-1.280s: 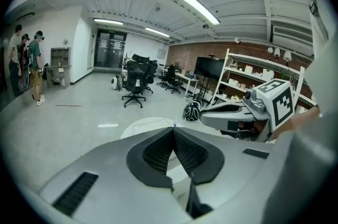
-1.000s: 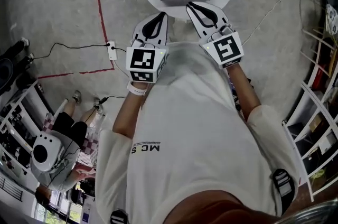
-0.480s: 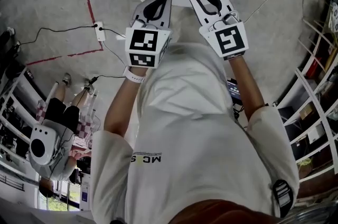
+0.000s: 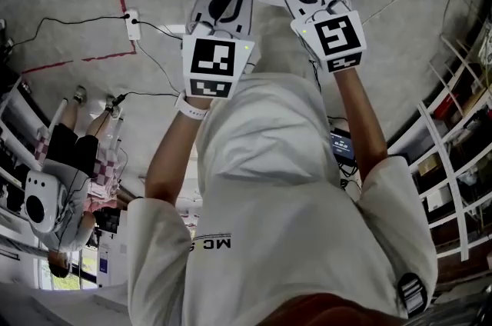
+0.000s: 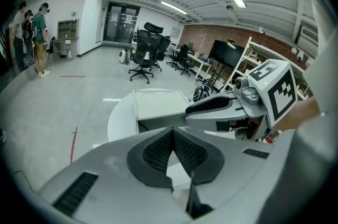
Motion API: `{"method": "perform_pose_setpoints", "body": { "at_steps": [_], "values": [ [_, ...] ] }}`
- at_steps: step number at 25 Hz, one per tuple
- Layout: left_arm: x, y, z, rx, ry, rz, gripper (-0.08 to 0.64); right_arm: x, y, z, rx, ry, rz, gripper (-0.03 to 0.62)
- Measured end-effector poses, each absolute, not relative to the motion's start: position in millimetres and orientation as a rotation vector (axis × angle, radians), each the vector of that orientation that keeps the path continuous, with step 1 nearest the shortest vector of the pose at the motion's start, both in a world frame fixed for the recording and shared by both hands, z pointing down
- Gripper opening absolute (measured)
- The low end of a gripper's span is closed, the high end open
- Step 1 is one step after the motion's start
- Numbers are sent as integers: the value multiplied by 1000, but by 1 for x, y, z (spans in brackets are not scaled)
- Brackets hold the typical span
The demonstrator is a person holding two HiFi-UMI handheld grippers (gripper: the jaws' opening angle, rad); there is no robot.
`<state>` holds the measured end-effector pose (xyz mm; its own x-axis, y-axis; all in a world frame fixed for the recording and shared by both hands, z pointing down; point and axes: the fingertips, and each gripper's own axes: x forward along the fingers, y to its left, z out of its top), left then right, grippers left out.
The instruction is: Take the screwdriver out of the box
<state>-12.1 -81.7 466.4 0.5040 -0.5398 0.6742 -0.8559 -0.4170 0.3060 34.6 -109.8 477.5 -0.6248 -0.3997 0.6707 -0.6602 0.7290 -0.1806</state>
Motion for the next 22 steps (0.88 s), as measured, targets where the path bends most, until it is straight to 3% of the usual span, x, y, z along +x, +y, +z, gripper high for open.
{"method": "perform_pose_setpoints", "body": {
  "at_steps": [22],
  "values": [
    [-38,-93,526,2016,-1164,650,11,26,-121,618,606,-1940,618,152]
  ]
}}
